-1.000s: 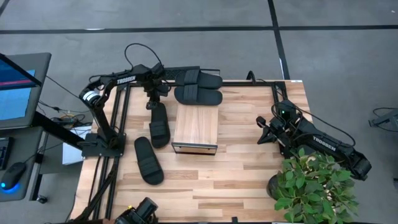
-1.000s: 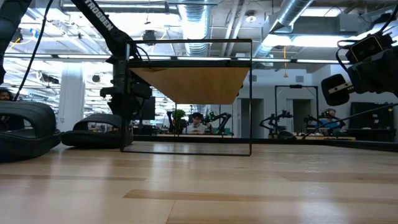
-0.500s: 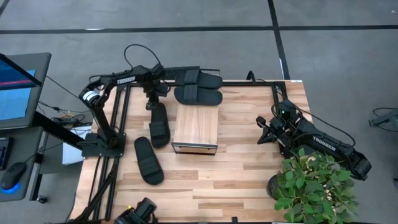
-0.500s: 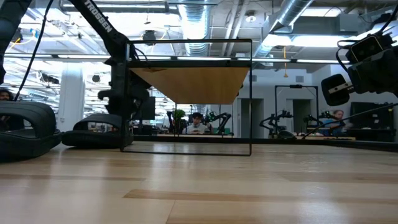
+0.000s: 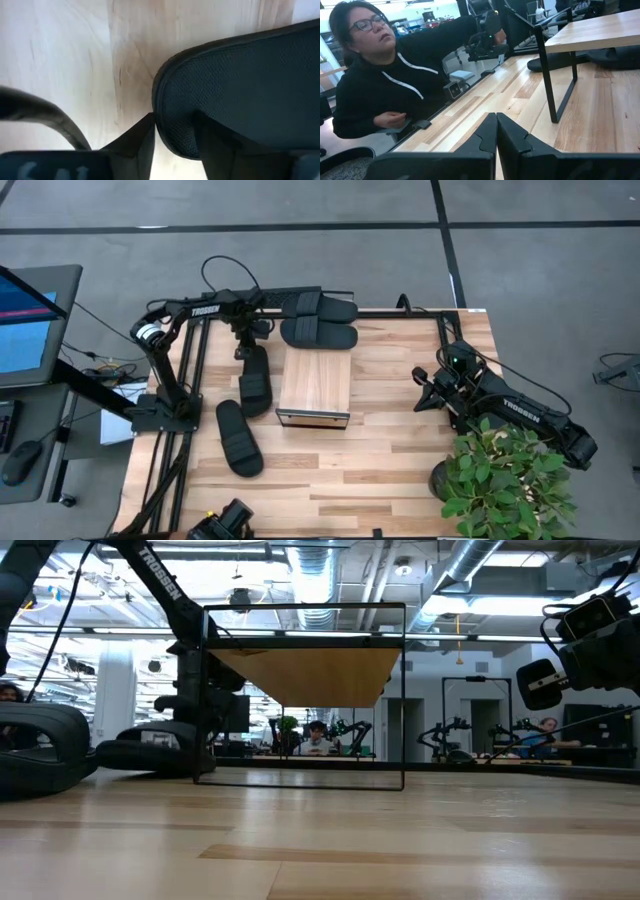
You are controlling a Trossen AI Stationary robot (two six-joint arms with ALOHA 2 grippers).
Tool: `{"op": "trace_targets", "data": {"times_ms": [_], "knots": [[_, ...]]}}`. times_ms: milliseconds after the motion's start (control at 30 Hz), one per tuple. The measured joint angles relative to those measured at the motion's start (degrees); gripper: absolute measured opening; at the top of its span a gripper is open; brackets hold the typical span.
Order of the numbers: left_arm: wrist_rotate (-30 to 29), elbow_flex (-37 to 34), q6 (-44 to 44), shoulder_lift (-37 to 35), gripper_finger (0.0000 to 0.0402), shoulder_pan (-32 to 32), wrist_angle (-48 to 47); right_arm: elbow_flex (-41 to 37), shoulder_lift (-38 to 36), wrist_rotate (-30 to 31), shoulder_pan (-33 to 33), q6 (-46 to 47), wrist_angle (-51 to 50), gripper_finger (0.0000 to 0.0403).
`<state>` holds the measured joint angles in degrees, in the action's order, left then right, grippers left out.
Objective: Pick and place slides into the shelf
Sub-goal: Put the black slide on the shelf
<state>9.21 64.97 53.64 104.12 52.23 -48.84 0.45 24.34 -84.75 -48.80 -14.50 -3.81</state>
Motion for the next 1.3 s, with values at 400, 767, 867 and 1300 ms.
{"op": "trace_targets", "data": {"times_ms": [400, 767, 867, 1300], "knots": [[-0.91, 1.35, 4.04, 0.07, 0.0005, 1.98, -4.46, 0.00, 0.00, 0.00, 0.02, 0.00, 0.00, 0.0000], [-1.08, 10.70, -0.96, 0.11, 0.0001, 4.07, -15.06, 0.00, 0.00, 0.00, 0.00, 0.00, 0.00, 0.0000], [-1.08, 13.15, -2.39, 0.13, 0.0000, 4.66, -17.74, 0.00, 0.00, 0.00, 0.00, 0.00, 0.00, 0.0000], [3.27, 22.33, -6.56, 0.11, 0.0000, 6.80, -27.90, 0.00, 0.01, 0.00, 0.01, -0.01, 0.00, 0.0000]]}}
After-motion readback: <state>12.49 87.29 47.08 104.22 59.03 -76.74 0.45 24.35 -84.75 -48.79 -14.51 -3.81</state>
